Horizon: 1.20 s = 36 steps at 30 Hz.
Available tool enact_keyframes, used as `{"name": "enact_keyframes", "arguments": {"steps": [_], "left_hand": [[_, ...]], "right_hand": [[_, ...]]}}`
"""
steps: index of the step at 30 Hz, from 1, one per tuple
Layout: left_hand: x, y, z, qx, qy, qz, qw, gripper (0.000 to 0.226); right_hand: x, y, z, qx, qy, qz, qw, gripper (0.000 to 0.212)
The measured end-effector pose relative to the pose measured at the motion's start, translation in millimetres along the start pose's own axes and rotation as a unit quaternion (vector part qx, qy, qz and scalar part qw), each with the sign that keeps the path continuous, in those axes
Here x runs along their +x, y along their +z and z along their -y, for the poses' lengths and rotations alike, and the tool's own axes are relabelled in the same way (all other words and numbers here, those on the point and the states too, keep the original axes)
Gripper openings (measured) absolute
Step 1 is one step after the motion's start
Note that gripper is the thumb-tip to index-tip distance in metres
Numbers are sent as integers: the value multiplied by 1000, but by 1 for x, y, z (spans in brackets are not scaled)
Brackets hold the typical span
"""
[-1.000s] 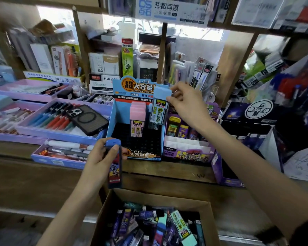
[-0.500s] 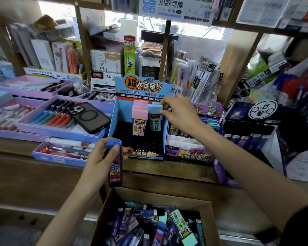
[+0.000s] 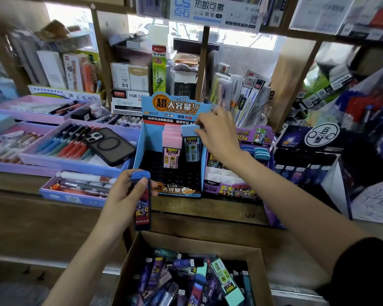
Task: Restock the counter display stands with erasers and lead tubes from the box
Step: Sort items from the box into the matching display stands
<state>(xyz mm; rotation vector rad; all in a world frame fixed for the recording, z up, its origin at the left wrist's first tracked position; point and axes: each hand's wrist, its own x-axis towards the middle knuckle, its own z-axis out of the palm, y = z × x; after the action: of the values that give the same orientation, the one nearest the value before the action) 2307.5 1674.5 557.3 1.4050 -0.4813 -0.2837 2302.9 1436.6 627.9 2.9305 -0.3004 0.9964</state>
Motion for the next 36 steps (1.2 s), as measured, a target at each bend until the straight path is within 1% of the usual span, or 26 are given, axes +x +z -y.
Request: {"name": "enact_keyframes", "arguments": {"steps": [2, 3, 8, 10, 12, 15, 17, 20, 22, 24, 26, 28, 29, 31, 33, 36], "left_hand": [[0, 1, -1, -1, 2, 0, 1000, 10], [0, 1, -1, 0, 3, -1, 1000, 10], [-1, 0, -2, 7, 7, 3, 1000, 10], [-1, -1, -2, 4, 6, 3, 1000, 11], [-1, -1, -1, 1, 5, 2, 1000, 11], [-1, -1, 0, 2, 9, 5, 1000, 10], [-1, 0, 1, -1, 13, 8, 1000, 10], [-2, 5, 1, -4, 18, 15, 1000, 10], [-2, 7, 0, -3, 26, 23, 999, 10], [-1, 9, -1, -1, 33, 32, 999, 13], [-1, 14, -1, -9, 29, 41, 999, 19], [0, 24, 0, -18, 22, 54, 998, 25], [0, 29, 0, -14, 26, 61, 998, 27], [0, 42, -2, 3, 43, 77, 996, 28], [-1, 56, -4, 15, 60, 98, 993, 27], [-3, 78, -7, 31, 58, 122, 990, 27]], "right_hand": [[6, -2, -1, 73, 56, 20, 996, 15], [8, -3, -2, 92, 72, 30, 993, 13], [10, -4, -4, 149, 115, 36, 981, 10], [9, -4, -5, 158, 117, 34, 980, 10], [8, -2, -5, 132, 105, 44, 985, 11], [4, 2, -6, 30, 56, 43, 997, 13], [4, 3, -7, -24, 16, 48, 998, 17], [4, -3, -7, -48, -1, 75, 996, 25], [-2, -10, -3, -43, -11, 69, 997, 28], [-16, -21, 7, 20, -10, 46, 999, 25], [-37, -32, 21, 154, 16, 60, 986, 20], [-60, -45, 33, 297, 52, 108, 947, 17], [-69, -49, 38, 347, 69, 128, 927, 16], [-84, -54, 41, 409, 107, 153, 893, 9], [-93, -56, 38, 453, 140, 146, 868, 2], [-101, -63, 23, 462, 177, 123, 860, 3]]}}
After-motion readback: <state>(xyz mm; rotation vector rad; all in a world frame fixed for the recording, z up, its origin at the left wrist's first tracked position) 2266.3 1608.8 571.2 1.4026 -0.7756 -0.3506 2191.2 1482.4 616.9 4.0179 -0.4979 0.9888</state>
